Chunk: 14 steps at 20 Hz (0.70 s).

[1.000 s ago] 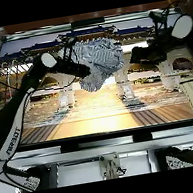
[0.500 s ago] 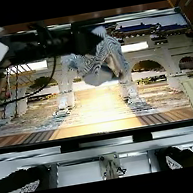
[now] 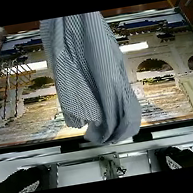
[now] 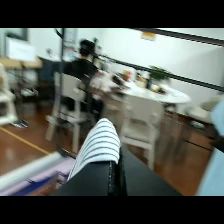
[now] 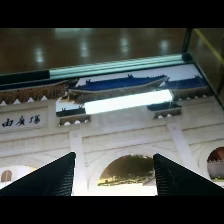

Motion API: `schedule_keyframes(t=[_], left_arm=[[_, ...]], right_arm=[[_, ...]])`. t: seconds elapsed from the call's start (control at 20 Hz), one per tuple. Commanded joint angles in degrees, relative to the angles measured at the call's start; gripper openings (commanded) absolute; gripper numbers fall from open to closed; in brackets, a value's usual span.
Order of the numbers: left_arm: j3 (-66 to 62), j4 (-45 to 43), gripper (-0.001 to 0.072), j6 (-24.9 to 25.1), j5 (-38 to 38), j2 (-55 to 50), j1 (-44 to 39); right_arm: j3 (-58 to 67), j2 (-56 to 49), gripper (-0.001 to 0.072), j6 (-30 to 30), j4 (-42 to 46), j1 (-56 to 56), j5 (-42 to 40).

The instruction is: Fold the shirts.

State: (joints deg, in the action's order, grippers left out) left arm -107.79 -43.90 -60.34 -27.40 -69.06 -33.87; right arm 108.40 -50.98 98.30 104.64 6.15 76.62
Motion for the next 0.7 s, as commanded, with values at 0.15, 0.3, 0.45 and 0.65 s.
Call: schedule_keyframes(t=[0.15, 0.3, 0.45, 0.65], left_arm=[[-0.61, -9.73, 0.0057, 1.16, 17.94, 0.72, 4.24], [-1.70, -11.28, 0.0057, 1.18, 12.72, 0.72, 6.47], [-2.03, -15.82, 0.0057, 1.07, -2.67, 0.15, 5.38], [-1.33, -17.86, 0.0057, -12.90, -22.71, -5.53, 4.42]], right_arm=[[0.09, -5.79, 0.0613, -0.02, -7.78, 0.04, 0.04], [0.09, -8.81, 0.0613, -0.07, -8.31, 0.04, -1.44], [0.09, -10.32, 0.0613, 0.00, -8.09, 0.02, -8.39], [0.09, -10.64, 0.0613, 1.53, -7.89, 0.02, -15.80]])
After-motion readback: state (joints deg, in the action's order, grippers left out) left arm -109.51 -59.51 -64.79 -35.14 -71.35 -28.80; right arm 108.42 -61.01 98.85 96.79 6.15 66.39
